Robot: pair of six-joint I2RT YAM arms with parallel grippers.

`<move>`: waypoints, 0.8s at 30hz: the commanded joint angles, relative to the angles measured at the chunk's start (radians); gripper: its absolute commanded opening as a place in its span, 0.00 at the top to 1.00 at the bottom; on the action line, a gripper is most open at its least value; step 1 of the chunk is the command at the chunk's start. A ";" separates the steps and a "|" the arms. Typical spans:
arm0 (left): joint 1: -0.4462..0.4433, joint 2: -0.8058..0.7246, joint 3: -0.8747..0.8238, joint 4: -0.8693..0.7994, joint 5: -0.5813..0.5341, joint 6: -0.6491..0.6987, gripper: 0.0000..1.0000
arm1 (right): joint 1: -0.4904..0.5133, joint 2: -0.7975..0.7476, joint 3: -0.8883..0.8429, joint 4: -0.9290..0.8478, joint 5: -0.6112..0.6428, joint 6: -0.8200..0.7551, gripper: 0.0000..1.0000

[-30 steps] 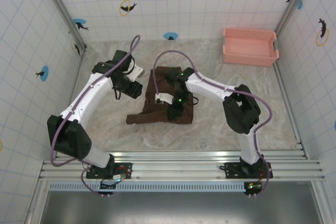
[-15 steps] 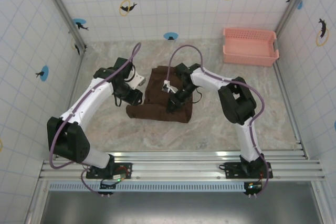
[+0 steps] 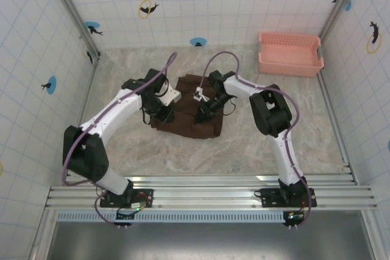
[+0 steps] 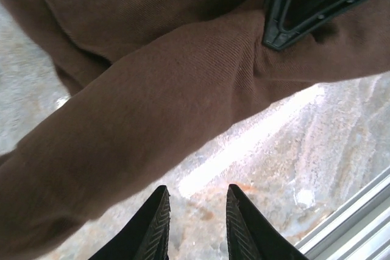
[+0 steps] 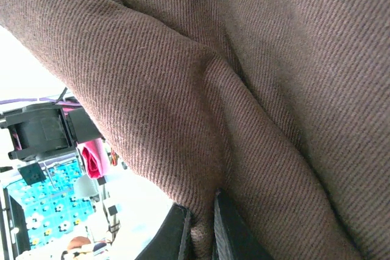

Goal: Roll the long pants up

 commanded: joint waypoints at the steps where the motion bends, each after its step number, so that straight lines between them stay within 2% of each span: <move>1: -0.012 0.110 0.031 0.053 0.036 -0.010 0.71 | -0.010 0.038 0.023 0.018 0.009 0.004 1.00; 8: -0.014 0.393 0.168 0.061 -0.004 -0.009 0.76 | -0.013 0.011 -0.014 0.018 0.026 -0.014 1.00; 10: -0.014 0.448 0.197 0.058 -0.015 -0.009 0.76 | -0.013 -0.010 -0.035 0.014 0.067 -0.030 0.89; 15: -0.014 0.515 0.227 0.059 0.008 -0.003 0.76 | 0.019 -0.212 -0.136 0.019 0.262 -0.146 0.59; 19: -0.013 0.541 0.240 0.047 0.022 0.009 0.76 | 0.126 -0.414 -0.216 0.042 0.554 -0.268 0.46; 20: -0.013 0.547 0.245 0.043 0.028 0.012 0.76 | 0.169 -0.463 -0.237 0.052 0.670 -0.293 0.28; 21: -0.013 0.552 0.250 0.040 0.029 0.010 0.76 | 0.210 -0.494 -0.252 0.060 0.771 -0.313 0.24; 23: -0.014 0.559 0.257 0.037 0.039 0.013 0.77 | 0.312 -0.540 -0.291 0.084 0.987 -0.366 0.22; 24: -0.013 0.561 0.261 0.035 0.040 0.010 0.76 | 0.350 -0.546 -0.308 0.093 1.040 -0.385 0.20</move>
